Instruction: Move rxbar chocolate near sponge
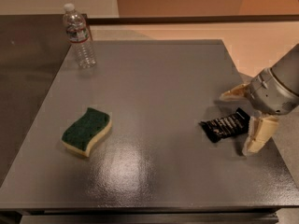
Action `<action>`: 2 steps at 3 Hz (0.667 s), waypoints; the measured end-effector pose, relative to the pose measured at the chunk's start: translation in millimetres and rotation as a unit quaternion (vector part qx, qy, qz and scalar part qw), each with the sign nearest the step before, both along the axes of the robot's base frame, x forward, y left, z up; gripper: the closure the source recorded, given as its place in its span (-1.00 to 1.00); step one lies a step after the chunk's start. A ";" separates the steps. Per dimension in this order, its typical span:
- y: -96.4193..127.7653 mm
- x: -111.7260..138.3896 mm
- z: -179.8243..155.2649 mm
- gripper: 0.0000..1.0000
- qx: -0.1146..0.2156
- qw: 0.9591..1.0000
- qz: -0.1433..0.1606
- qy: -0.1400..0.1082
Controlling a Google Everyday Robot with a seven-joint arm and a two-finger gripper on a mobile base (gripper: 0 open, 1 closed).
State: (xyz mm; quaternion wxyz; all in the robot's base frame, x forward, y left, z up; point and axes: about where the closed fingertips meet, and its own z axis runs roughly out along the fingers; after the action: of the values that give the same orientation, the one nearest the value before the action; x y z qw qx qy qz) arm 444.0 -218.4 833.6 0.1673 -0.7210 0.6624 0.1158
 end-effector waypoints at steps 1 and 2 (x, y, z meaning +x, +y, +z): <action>0.7 -0.5 -1.6 -0.16 -0.001 1.000 0.001 0.008; 0.4 0.0 0.7 0.30 0.002 1.000 -0.001 0.011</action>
Offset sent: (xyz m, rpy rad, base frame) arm -0.0001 -0.0023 0.0030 0.0128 0.0338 -0.0078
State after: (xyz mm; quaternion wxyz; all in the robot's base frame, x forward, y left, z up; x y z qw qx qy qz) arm 444.0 -218.0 834.3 0.1619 -0.7188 0.6645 0.1248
